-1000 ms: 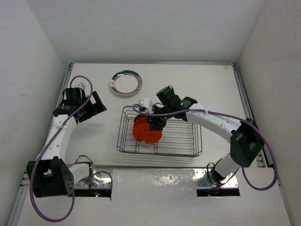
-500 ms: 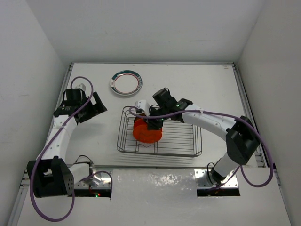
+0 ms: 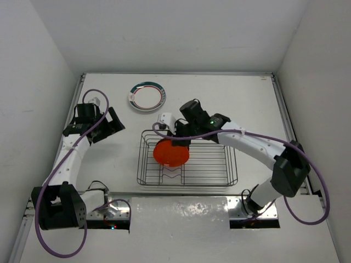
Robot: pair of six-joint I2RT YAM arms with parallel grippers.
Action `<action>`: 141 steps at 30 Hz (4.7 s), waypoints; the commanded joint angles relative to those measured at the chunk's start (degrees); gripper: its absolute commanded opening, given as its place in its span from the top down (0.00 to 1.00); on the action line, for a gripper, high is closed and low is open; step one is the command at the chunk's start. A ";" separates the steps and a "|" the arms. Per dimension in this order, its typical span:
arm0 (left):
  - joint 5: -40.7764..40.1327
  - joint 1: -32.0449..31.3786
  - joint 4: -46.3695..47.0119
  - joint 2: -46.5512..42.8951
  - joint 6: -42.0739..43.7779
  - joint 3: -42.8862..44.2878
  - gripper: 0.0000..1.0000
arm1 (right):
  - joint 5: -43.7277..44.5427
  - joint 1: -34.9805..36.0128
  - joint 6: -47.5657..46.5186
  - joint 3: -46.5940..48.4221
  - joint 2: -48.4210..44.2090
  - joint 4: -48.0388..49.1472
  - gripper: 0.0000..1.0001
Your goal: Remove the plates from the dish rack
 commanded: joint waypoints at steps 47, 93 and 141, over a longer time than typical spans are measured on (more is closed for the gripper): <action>-9.35 -10.68 -7.10 3.38 -5.32 21.11 0.00 | 3.32 -7.80 6.18 1.39 -9.00 4.37 0.21; -7.14 -10.68 -2.70 2.24 -2.42 11.79 0.00 | 21.42 -0.41 -2.00 15.41 -2.24 -1.50 1.00; -6.79 -9.27 -3.41 5.14 1.19 13.55 0.00 | 3.33 -13.16 3.11 8.87 -2.92 -0.82 0.02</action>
